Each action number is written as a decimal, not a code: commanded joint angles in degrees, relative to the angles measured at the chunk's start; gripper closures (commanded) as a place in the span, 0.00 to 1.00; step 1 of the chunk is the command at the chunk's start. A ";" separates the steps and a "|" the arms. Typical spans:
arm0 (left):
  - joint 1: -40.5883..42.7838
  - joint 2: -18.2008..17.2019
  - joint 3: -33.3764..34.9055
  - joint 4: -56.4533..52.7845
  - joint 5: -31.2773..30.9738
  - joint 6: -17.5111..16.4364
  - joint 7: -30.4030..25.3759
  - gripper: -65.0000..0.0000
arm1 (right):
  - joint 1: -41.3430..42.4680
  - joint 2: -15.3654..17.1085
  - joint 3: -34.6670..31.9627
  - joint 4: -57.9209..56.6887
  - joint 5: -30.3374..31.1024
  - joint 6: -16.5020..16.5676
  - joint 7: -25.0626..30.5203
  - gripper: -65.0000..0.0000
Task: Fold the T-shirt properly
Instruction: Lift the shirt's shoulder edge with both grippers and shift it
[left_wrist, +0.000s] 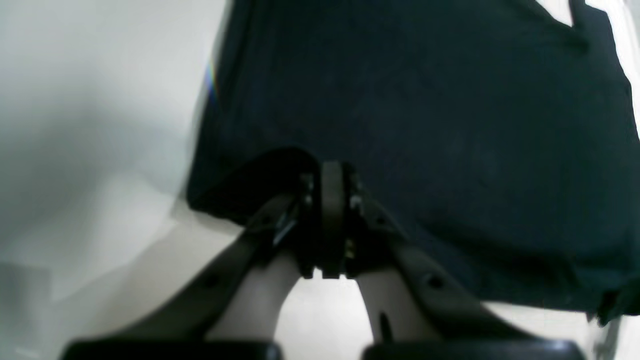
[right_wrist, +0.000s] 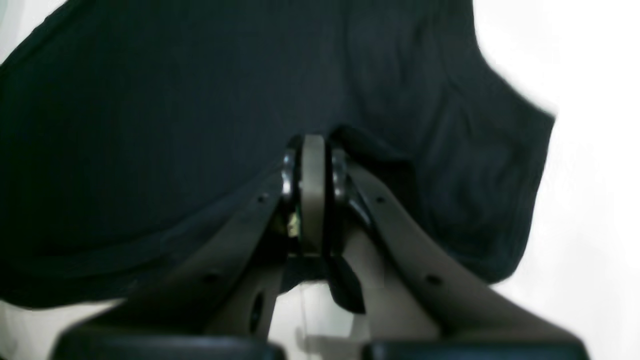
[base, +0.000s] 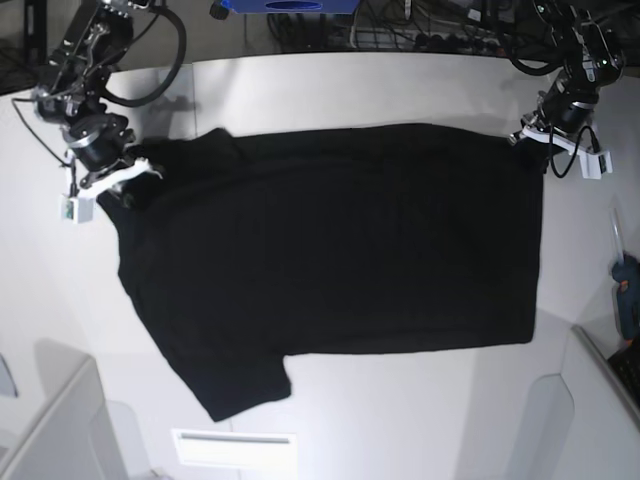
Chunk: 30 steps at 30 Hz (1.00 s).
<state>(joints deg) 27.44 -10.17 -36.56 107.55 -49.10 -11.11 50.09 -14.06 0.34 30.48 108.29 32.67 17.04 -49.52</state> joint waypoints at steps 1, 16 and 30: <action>-0.32 -0.77 -0.41 0.80 -0.61 -0.36 -0.90 1.00 | 1.01 0.58 0.07 0.06 -0.09 0.33 1.39 1.00; -7.09 -0.86 -0.41 -5.70 -0.52 -0.18 -0.90 1.00 | 9.89 2.08 -4.94 -10.05 -2.20 0.33 1.74 1.00; -12.80 -2.70 0.12 -10.01 -0.52 3.51 -0.90 1.00 | 14.90 2.34 -5.20 -16.11 -2.20 0.33 1.74 1.00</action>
<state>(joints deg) 15.20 -11.90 -36.16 96.60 -48.90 -7.44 50.22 0.10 2.04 25.21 91.31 29.58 16.99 -49.08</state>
